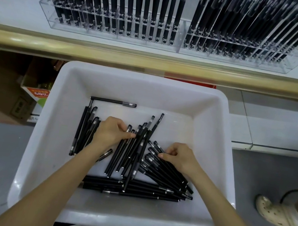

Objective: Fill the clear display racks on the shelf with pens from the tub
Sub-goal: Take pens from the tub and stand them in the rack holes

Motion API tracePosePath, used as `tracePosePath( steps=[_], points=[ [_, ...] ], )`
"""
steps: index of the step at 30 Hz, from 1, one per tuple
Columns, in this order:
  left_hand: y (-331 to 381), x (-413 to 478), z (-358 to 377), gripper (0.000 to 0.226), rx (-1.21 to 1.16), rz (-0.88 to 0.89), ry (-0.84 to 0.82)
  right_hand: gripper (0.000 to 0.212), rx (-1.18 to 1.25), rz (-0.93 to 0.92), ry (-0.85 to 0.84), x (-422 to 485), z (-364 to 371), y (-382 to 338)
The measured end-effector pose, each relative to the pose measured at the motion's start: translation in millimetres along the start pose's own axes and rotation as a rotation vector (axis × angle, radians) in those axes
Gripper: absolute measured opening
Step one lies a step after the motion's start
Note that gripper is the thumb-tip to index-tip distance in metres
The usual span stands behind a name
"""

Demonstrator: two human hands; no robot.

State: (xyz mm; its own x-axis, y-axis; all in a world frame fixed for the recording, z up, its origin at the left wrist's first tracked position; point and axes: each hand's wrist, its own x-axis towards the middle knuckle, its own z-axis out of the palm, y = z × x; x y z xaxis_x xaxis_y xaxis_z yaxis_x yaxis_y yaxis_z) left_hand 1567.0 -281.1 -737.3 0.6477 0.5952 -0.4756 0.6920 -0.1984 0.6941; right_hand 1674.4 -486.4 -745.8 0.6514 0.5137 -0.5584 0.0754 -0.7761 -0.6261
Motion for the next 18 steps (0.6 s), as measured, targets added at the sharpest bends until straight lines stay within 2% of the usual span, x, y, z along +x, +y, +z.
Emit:
tracePosePath(
  steps=[4, 8, 14, 18],
  points=[
    [-2.6, -2.2, -9.5, 0.022, -0.175, -0.022, -0.088, 0.025, 0.019, -0.023, -0.029, -0.5, 0.3, 1.3],
    [2.5, -9.2, -18.9, 0.019, -0.244, -0.008, -0.122, 0.026, 0.071, -0.05, -0.026, -2.8, -1.8, -1.8],
    [35.6, -16.1, -34.3, 0.019, -0.141, 0.112, -0.218, 0.02, 0.322, -0.198, 0.026, -18.0, -30.3, -28.3],
    [70.3, -18.4, -38.5, 0.004, -0.15, 0.231, -0.293, 0.042, 0.433, -0.303, -0.016, -32.7, -55.2, -49.6]
  ],
)
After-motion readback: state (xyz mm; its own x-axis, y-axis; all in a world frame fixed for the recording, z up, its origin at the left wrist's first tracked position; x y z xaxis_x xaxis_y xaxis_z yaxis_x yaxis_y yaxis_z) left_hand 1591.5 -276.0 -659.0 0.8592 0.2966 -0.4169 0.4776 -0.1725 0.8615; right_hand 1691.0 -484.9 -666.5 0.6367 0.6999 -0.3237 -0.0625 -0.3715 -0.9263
